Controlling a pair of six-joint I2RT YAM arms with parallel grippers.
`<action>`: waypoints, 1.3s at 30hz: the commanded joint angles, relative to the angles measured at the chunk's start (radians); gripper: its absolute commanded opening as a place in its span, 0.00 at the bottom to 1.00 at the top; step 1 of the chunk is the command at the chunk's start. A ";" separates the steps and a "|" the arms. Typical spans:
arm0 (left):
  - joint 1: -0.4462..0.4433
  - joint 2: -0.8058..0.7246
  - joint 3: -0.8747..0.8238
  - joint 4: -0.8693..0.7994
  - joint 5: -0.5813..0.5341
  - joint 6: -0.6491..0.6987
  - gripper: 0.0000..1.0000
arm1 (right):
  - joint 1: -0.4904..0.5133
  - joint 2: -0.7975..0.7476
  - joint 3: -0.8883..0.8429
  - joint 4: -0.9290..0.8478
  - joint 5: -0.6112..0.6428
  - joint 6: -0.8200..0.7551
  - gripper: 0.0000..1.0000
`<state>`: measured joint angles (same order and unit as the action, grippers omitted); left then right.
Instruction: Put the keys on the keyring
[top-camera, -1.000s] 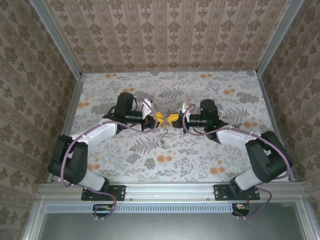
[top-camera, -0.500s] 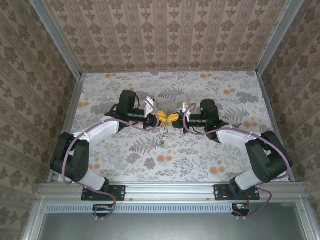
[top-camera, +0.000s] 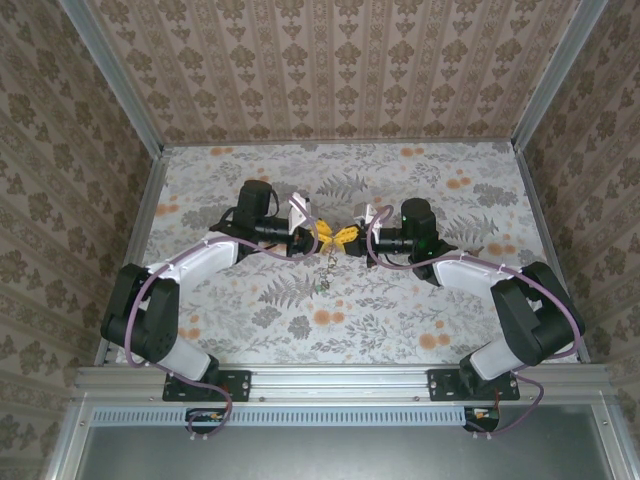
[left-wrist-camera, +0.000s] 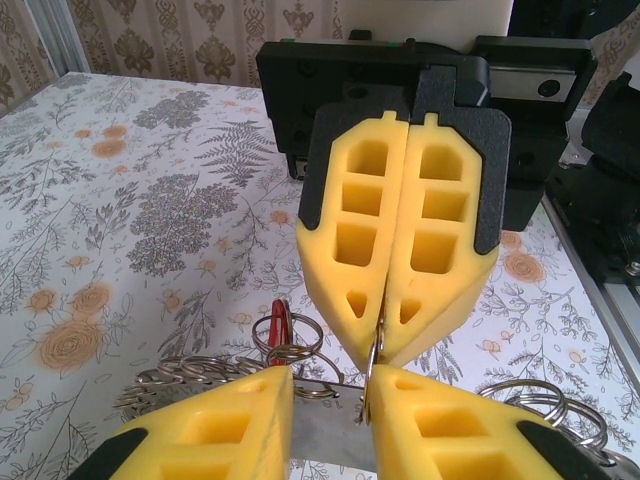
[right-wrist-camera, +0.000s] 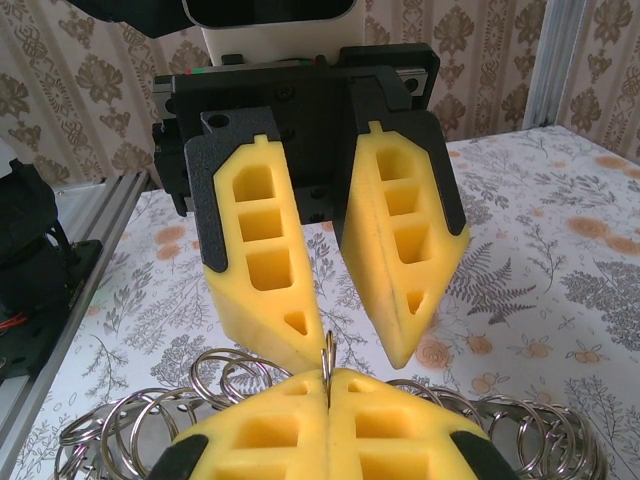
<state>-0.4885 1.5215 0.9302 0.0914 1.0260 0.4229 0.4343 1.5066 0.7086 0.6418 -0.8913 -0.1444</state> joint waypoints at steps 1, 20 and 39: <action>0.012 0.010 0.002 -0.011 0.022 0.012 0.26 | 0.000 -0.023 0.025 0.054 -0.036 0.016 0.00; 0.002 0.036 0.023 -0.030 0.040 0.007 0.22 | 0.003 -0.013 0.034 0.061 -0.038 0.028 0.00; -0.013 0.016 0.021 0.033 0.006 -0.003 0.00 | 0.009 -0.045 0.047 -0.130 0.036 -0.067 0.16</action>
<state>-0.4969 1.5642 0.9497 0.0650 1.0603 0.4187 0.4309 1.5043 0.7269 0.5884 -0.8597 -0.1608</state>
